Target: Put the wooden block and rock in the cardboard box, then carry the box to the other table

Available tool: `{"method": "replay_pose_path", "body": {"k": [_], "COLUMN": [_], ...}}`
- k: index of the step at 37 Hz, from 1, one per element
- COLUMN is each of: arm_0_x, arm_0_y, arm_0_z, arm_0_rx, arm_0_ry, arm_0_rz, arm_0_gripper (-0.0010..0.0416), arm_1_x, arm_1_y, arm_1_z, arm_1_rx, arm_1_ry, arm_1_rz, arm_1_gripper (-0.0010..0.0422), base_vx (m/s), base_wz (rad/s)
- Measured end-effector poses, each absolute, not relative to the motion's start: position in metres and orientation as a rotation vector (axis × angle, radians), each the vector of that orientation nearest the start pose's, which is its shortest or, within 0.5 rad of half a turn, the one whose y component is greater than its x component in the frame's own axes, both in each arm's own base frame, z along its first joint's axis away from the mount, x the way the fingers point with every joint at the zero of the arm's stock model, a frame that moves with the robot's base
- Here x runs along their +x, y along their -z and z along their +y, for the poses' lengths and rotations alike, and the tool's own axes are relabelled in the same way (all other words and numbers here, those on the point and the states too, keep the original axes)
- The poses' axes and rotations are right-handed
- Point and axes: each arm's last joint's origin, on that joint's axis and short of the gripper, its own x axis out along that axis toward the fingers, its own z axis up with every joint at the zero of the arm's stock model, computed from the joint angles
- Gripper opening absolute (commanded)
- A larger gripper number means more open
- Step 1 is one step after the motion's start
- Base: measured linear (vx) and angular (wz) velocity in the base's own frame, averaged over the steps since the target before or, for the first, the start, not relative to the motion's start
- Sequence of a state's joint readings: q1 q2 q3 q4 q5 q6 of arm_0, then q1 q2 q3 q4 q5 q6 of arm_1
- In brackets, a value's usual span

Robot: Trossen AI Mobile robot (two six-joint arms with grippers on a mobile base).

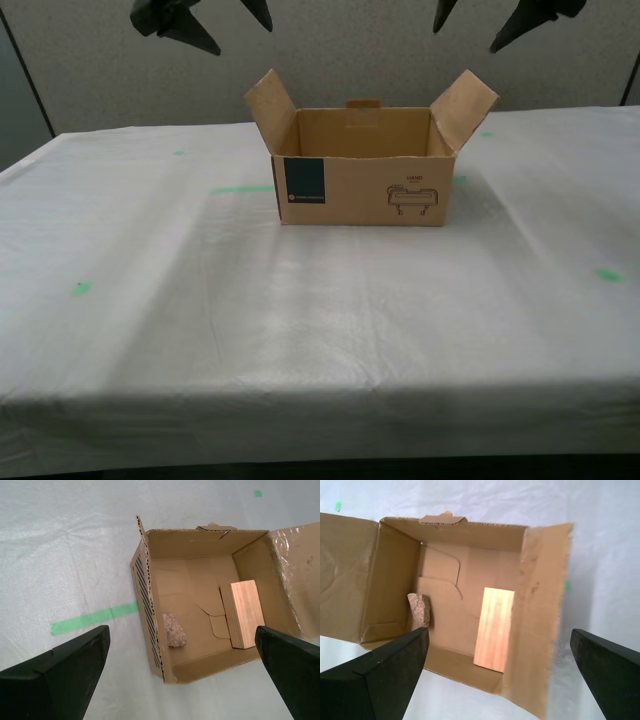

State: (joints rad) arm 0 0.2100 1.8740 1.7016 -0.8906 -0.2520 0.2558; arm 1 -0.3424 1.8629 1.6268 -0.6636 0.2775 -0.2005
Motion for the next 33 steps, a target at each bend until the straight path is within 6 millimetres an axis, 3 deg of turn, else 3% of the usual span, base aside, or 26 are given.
{"method": "replay_pose_path", "body": {"k": [19, 27, 33], "arm_0_x": [0.331, 0.31, 0.3], "arm_0_y": [-0.368, -0.387, -0.391], "arm_0_z": [0.078, 0.073, 0.071], "arm_0_rx": [0.215, 0.203, 0.187], "arm_0_ry": [-0.314, -0.327, -0.329], "arm_0_rz": [0.935, 0.895, 0.918], "arm_0_gripper": [0.0394, 0.0394, 0.0393], "arm_1_x": [0.335, 0.318, 0.309], "arm_1_y": [-0.343, -0.357, -0.361], "arm_1_z": [-0.129, -0.125, -0.124], "arm_1_rx": [-0.139, -0.137, -0.12], "arm_1_ry": [0.505, 0.512, 0.516], "arm_1_rz": [0.898, 0.89, 0.912], "arm_1_gripper": [0.0398, 0.0398, 0.0398], "base_vx": [0.0, 0.0, 0.0], "base_wz": [0.0, 0.0, 0.0]}}
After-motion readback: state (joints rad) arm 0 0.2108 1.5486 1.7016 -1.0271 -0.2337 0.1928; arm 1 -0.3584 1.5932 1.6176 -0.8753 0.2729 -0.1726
